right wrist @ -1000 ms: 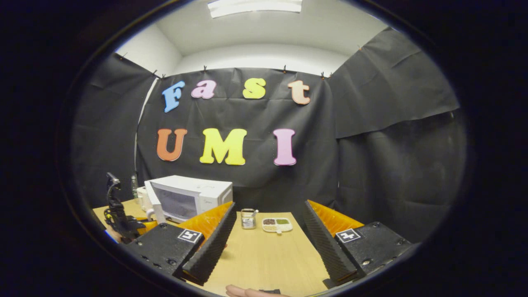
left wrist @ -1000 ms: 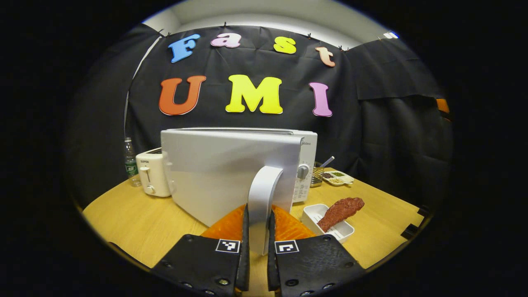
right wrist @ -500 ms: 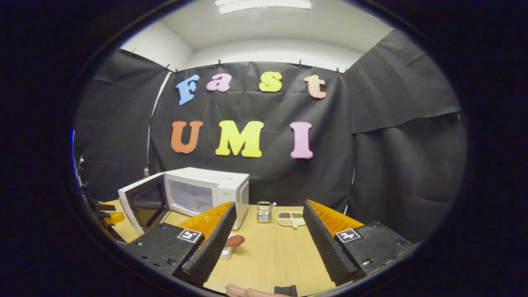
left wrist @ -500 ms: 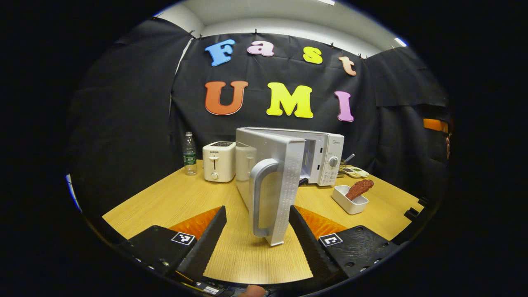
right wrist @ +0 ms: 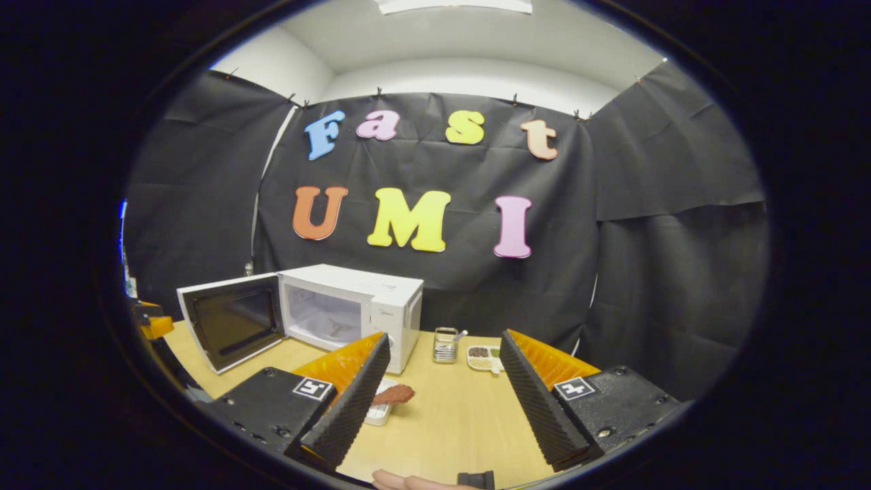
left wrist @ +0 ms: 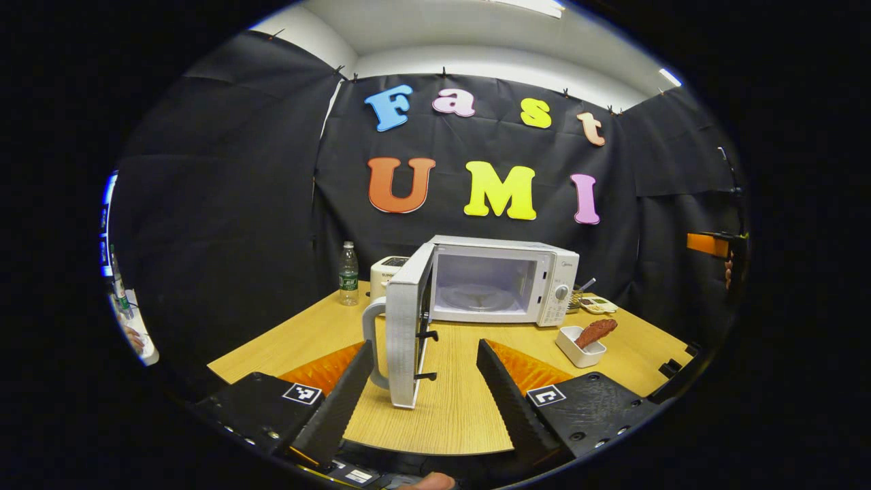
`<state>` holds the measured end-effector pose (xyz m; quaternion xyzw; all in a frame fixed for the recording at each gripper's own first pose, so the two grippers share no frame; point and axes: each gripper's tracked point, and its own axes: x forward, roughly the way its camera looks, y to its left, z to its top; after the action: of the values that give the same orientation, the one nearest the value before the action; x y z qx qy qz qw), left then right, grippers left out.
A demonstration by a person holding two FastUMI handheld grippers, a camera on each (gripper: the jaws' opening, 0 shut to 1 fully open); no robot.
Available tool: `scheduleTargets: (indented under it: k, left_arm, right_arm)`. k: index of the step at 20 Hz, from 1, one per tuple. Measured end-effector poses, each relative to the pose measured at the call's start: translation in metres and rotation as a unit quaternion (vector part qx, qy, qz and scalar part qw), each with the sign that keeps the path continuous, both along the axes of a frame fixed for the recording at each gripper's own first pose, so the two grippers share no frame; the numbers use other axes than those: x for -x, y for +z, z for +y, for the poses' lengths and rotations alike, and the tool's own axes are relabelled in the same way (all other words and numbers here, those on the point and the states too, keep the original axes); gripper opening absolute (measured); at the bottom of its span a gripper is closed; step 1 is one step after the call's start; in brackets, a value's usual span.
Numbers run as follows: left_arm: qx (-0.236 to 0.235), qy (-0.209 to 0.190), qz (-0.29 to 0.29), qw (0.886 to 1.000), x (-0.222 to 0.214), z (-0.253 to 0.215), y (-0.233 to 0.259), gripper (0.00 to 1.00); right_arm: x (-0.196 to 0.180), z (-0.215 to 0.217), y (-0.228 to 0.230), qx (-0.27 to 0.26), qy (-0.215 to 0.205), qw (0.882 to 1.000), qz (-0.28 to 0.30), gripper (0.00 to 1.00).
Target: Open the microwave oven with the left hand, put the food in, and close the microwave oven.
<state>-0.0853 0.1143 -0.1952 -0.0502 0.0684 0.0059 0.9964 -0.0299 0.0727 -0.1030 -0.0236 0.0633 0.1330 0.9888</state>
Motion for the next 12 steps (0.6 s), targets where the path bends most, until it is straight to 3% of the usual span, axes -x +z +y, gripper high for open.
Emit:
scheduleTargets:
  k: [1,2,8,9,12]
  left_arm:
    - [-0.001,-0.005,-0.002,1.000,0.002,-0.005,0.005,0.93]
    - [-0.003,-0.005,-0.003,1.000,0.003,-0.008,0.009,0.93]
    - [-0.014,-0.012,-0.022,1.000,0.002,-0.030,0.044,0.93]
    - [-0.014,-0.016,-0.028,0.999,0.000,-0.037,0.052,0.93]
    - [-0.013,-0.029,-0.047,0.998,-0.003,-0.060,0.075,0.93]
  right_arm:
    - [-0.004,0.000,-0.002,0.003,0.000,1.000,0.003,1.00]
    - [-0.008,-0.001,-0.004,0.004,-0.001,1.000,0.006,0.95]
    - [-0.034,0.002,-0.032,0.003,0.001,0.999,0.054,0.95]
    - [-0.040,0.005,-0.039,0.003,0.005,0.998,0.066,1.00]
    - [-0.055,0.014,-0.067,0.004,0.026,0.993,0.114,1.00]
